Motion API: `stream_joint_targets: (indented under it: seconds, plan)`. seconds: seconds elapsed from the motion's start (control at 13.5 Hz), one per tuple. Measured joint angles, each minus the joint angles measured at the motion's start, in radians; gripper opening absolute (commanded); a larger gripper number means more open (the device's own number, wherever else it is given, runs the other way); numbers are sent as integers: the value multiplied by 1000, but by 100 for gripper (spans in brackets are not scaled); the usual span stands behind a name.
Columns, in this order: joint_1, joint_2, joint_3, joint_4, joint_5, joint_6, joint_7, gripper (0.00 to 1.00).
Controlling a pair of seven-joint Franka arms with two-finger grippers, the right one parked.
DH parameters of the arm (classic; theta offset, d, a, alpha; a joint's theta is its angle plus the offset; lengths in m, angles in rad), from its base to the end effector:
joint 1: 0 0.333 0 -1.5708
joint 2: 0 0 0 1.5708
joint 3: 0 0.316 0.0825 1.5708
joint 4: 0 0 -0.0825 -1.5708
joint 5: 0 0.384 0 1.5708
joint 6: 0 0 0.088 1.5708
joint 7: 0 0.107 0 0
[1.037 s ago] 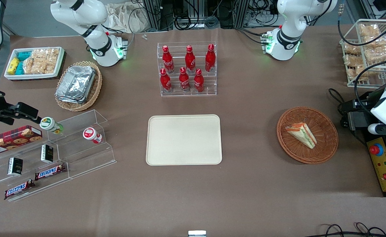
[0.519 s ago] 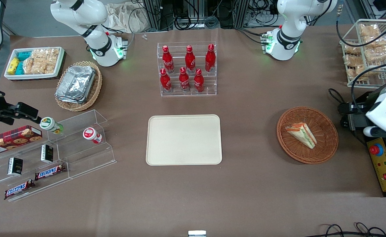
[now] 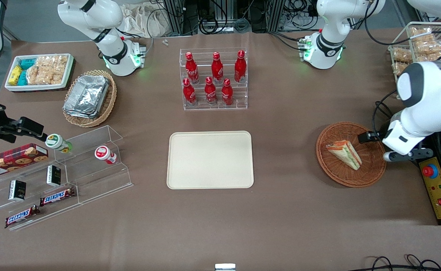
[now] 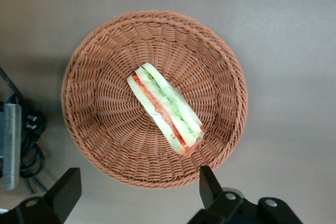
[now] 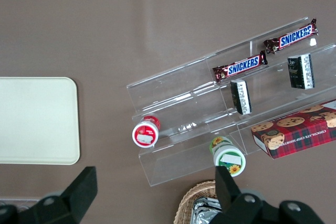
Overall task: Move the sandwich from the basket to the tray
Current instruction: 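Lower the open left gripper around the sandwich and close it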
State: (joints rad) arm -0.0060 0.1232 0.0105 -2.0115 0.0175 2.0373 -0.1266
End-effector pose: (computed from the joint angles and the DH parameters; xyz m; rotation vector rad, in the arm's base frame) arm 0.5665 0.0034 0.3859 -3.1097 -0.1906 0.1500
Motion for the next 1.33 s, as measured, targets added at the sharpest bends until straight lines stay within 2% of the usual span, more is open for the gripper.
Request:
stream_joint_targets:
  seconds: [0.3,0.52,1.19,1.33]
  plan:
    - [-2,19,-1,-118,-3,148,-218,100]
    - [-8,79,-6,-127,-3,211,-387,100]
    - [-10,170,-6,-128,-5,325,-493,99]
    - [-10,181,-6,-129,-5,334,-496,94]
